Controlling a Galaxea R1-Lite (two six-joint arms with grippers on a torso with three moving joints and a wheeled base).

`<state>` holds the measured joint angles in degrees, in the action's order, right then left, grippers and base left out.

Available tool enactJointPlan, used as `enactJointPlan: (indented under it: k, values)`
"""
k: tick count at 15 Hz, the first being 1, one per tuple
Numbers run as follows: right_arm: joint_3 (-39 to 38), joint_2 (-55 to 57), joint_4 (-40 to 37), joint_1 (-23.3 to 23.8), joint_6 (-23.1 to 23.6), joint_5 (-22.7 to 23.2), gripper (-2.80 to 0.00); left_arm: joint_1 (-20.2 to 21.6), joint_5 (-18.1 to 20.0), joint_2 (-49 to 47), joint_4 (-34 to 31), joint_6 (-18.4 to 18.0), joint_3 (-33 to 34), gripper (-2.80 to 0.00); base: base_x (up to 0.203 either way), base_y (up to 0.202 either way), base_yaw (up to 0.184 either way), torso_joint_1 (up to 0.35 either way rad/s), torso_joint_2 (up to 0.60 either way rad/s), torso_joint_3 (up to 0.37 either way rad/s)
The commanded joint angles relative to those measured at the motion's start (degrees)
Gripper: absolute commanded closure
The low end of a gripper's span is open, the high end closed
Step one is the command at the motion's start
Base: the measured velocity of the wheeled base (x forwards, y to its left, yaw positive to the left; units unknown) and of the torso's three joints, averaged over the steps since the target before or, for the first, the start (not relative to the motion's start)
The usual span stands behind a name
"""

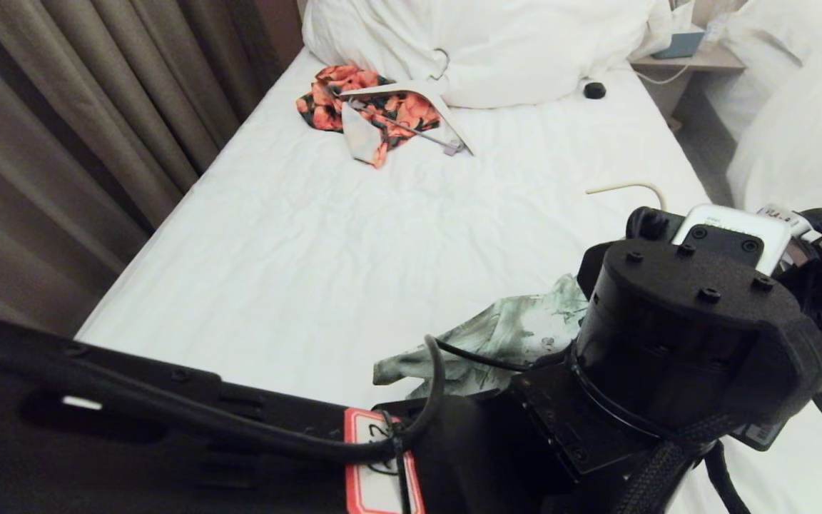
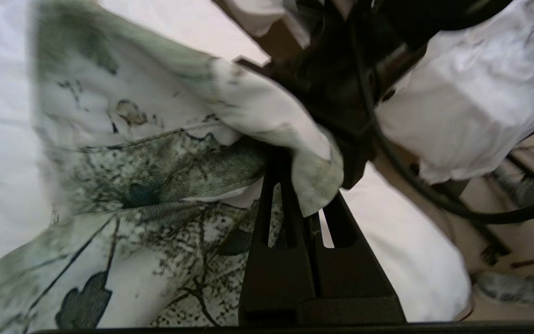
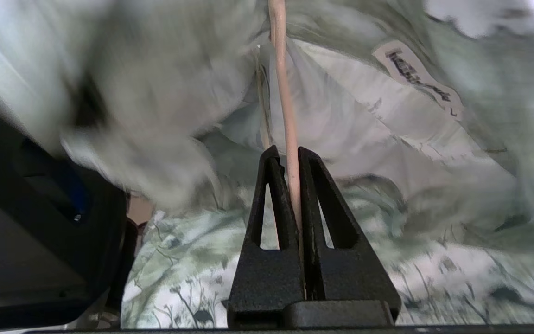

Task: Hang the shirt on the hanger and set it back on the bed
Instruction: Hook one side of the shirt onto the hanger, then hook the other side of the shirt onto the hanger

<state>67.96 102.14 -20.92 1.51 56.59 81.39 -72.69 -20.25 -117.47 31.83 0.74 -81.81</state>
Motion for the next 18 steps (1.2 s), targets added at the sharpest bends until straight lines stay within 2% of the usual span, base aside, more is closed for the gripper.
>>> enactJointPlan:
  k: [1,3,4,8,12,18]
  values:
    - [-0.08,0.73,0.29,-0.88,0.35,0.67,0.0,0.66,-0.05,-1.5,0.23,-1.09,-0.19,0.0,0.0,0.0,0.0,0.0,0.0,0.0]
    - [-0.02,0.95,1.28,-1.85,0.28,0.7,0.0,1.25,-0.14,-1.58,0.92,-2.82,-0.01,0.0,0.0,0.0,0.0,0.0,0.0,0.0]
    - [-0.02,1.04,1.41,-1.87,0.28,0.7,0.0,1.49,-0.2,-1.37,1.54,-3.45,0.07,-2.8,0.0,0.0,0.0,0.0,0.0,0.0]
    - [-0.2,0.88,1.43,-1.01,0.29,0.99,0.0,1.32,-0.38,0.45,1.57,-4.24,1.3,-2.8,0.0,0.0,0.0,0.0,0.0,0.0]
    - [-1.78,0.95,1.59,-0.31,0.36,2.19,0.0,-0.54,-2.05,2.82,-1.12,-4.26,4.76,-2.8,0.0,0.0,0.0,0.0,0.0,0.0]
    - [-1.98,1.31,1.59,0.51,0.36,2.62,0.0,-2.08,-3.36,7.45,-1.76,-4.35,15.18,-2.8,0.0,0.0,0.0,0.0,0.0,0.0]
